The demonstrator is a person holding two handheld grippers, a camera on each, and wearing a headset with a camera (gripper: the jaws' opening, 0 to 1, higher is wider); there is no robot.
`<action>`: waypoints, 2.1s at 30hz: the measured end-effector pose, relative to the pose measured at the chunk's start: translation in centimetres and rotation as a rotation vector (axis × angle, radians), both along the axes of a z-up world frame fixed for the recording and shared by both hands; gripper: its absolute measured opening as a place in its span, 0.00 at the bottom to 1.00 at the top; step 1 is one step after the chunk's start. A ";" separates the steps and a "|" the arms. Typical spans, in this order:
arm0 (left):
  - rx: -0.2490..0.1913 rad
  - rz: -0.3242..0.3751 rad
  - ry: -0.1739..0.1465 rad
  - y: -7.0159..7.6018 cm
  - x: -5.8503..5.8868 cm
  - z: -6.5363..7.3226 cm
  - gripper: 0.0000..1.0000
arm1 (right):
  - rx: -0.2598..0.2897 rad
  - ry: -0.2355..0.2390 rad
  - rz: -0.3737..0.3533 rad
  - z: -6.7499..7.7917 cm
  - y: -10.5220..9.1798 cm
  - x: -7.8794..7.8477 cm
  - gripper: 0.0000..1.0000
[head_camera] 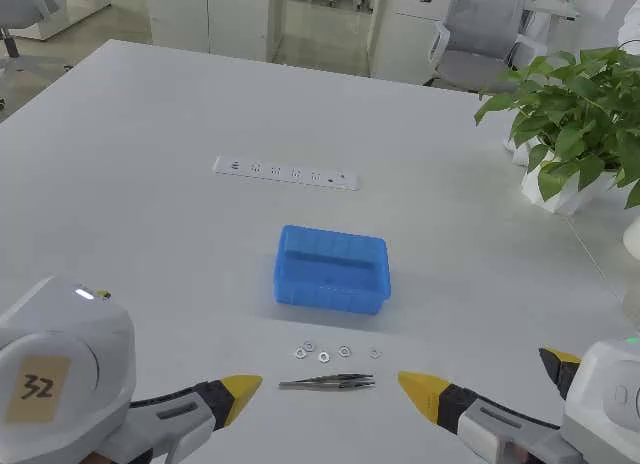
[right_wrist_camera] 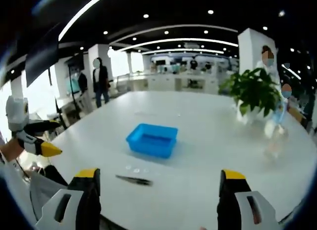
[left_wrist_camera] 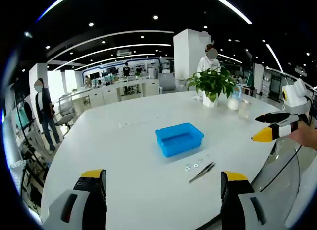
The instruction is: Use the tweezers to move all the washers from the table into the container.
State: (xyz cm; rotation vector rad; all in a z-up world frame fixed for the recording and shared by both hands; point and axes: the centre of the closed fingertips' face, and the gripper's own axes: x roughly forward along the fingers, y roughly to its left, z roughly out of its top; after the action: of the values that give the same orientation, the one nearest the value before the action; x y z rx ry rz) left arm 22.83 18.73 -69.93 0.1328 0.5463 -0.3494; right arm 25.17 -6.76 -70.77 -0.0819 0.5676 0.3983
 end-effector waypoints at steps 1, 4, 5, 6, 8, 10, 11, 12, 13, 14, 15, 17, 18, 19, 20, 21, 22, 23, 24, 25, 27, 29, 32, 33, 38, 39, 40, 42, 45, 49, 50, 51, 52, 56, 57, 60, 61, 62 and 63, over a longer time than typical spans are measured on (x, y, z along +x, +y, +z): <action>0.000 -0.001 0.001 0.0 0.0 0.0 0.99 | 0.008 0.001 0.001 0.0 0.1 0.0 0.99; 0.014 -0.008 0.007 0.0 0.0 -0.1 0.99 | 0.013 0.007 -0.001 -0.1 0.1 0.0 0.99; 0.017 -0.007 0.007 0.0 0.0 -0.2 0.99 | 0.011 0.004 0.000 -0.1 0.1 0.0 0.99; 0.021 -0.005 0.006 0.1 0.0 -0.1 0.99 | 0.011 0.005 0.000 -0.1 0.1 0.0 0.99; 0.020 -0.002 0.004 0.1 0.1 -0.1 0.99 | 0.012 0.007 -0.002 -0.1 0.1 0.0 0.99; 0.014 -0.011 0.006 -0.1 0.0 0.0 0.99 | 0.010 0.009 -0.001 -0.2 0.0 0.0 0.98; 0.014 -0.011 0.007 -0.1 0.0 -0.1 0.99 | 0.009 0.011 0.000 -0.2 0.0 -0.1 0.98; 0.016 -0.014 0.006 -0.2 0.0 -0.1 0.99 | 0.007 0.013 0.001 -0.3 0.0 -0.1 0.98; 0.019 -0.016 0.006 -0.3 0.0 -0.1 0.99 | 0.007 0.013 0.002 -0.3 0.0 -0.1 0.98; 0.022 -0.018 0.009 -0.3 0.0 -0.1 0.99 | 0.007 0.013 0.001 -0.3 0.0 -0.1 0.98; 0.027 -0.020 0.011 -0.3 0.0 -0.2 0.99 | 0.008 0.012 0.000 -0.3 0.0 -0.1 0.98; 0.032 -0.024 0.011 -0.4 -0.1 -0.3 0.99 | 0.006 0.013 0.000 -0.3 0.0 -0.1 0.98; 0.035 -0.024 0.013 -0.4 -0.1 -0.3 0.99 | 0.005 0.012 0.000 -0.2 0.0 -0.1 0.98; 0.036 -0.025 0.012 -0.4 -0.1 -0.3 0.99 | 0.005 0.010 -0.001 -0.2 0.0 0.0 0.98; 0.037 -0.027 0.011 -0.4 -0.1 -0.3 0.99 | 0.008 0.005 0.000 -0.1 0.0 0.0 0.98; 0.037 -0.028 0.012 -0.4 -0.1 -0.3 0.99 | 0.009 0.004 -0.001 0.0 0.0 0.0 0.98; 0.037 -0.028 0.012 -0.4 -0.1 -0.3 0.99 | 0.007 0.003 -0.002 0.0 -0.1 0.1 0.98; 0.037 -0.027 0.011 -0.4 -0.1 -0.3 0.99 | 0.005 0.003 -0.003 0.0 -0.1 0.1 0.98; 0.037 -0.027 0.012 -0.4 -0.2 -0.3 0.99 | 0.004 0.002 -0.003 0.0 -0.1 0.1 0.98; 0.038 -0.027 0.013 -0.3 -0.2 -0.3 0.99 | 0.005 0.002 -0.004 0.0 -0.1 0.0 0.98; 0.040 -0.026 0.014 -0.2 -0.2 -0.3 0.99 | 0.006 0.004 -0.005 0.0 -0.2 0.0 0.98; 0.040 -0.026 0.012 -0.2 -0.2 -0.3 0.99 | 0.003 0.006 -0.006 -0.1 -0.2 0.0 0.98; 0.036 -0.024 0.013 -0.1 -0.2 -0.4 0.99 | 0.001 0.006 -0.003 -0.1 -0.1 0.0 0.98; 0.036 -0.024 0.014 -0.1 -0.2 -0.4 0.99 | -0.001 0.005 -0.003 -0.1 -0.1 0.0 0.98; 0.035 -0.026 0.013 -0.2 -0.1 -0.3 0.99 | -0.001 0.004 -0.003 0.0 0.0 0.0 0.98; 0.035 -0.027 0.013 -0.2 -0.1 -0.3 0.99 | -0.001 0.008 -0.003 -0.1 -0.1 0.0 0.98; 0.035 -0.028 0.015 -0.2 -0.1 -0.3 0.99 | -0.002 0.008 -0.002 -0.1 -0.1 0.1 0.98; 0.036 -0.032 0.021 -0.3 -0.2 -0.5 0.99 | -0.003 0.008 0.000 -0.2 -0.1 0.1 0.98; 0.038 -0.042 0.022 -0.4 -0.1 -0.5 0.99 | -0.010 0.014 0.003 -0.4 0.0 0.0 0.97; 0.018 -0.077 0.037 -1.0 -0.1 -0.8 0.91 | -0.008 0.021 0.009 -0.6 0.3 0.1 0.96; 0.003 -0.090 0.040 -1.3 -0.1 -0.9 0.88 | -0.008 0.022 0.010 -0.6 0.3 0.1 0.96; -0.016 -0.119 0.046 -1.9 0.0 -1.0 0.81 | -0.008 0.027 0.012 -0.8 0.4 0.1 0.96; -0.017 -0.133 0.055 -2.1 0.0 -1.2 0.76 | -0.008 0.032 0.015 -0.9 0.5 0.1 0.96; -0.002 -0.198 0.079 -2.9 0.7 -2.0 0.62 | -0.014 0.048 0.024 -1.3 0.6 0.2 0.93; -0.008 -0.220 0.080 -3.3 0.9 -2.2 0.57 | -0.014 0.049 0.024 -1.3 0.6 0.2 0.93; -0.006 -0.254 0.086 -3.9 1.4 -2.8 0.46 | -0.015 0.059 0.023 -1.5 0.6 0.4 0.92; -0.008 -0.268 0.099 -4.1 1.5 -3.2 0.44 | -0.016 0.059 0.021 -1.6 0.5 0.4 0.92; -0.007 -0.278 0.104 -4.3 1.6 -3.4 0.41 | -0.016 0.063 0.020 -1.7 0.5 0.5 0.92; -0.001 -0.301 0.109 -4.6 1.7 -3.8 0.39 | -0.016 0.065 0.021 -1.7 0.6 0.6 0.91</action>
State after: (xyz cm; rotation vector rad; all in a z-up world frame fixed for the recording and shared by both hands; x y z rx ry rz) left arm 24.58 14.14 -73.74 0.1967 0.6351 -0.6524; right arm 25.72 -6.21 -72.51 -0.0909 0.6343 0.4175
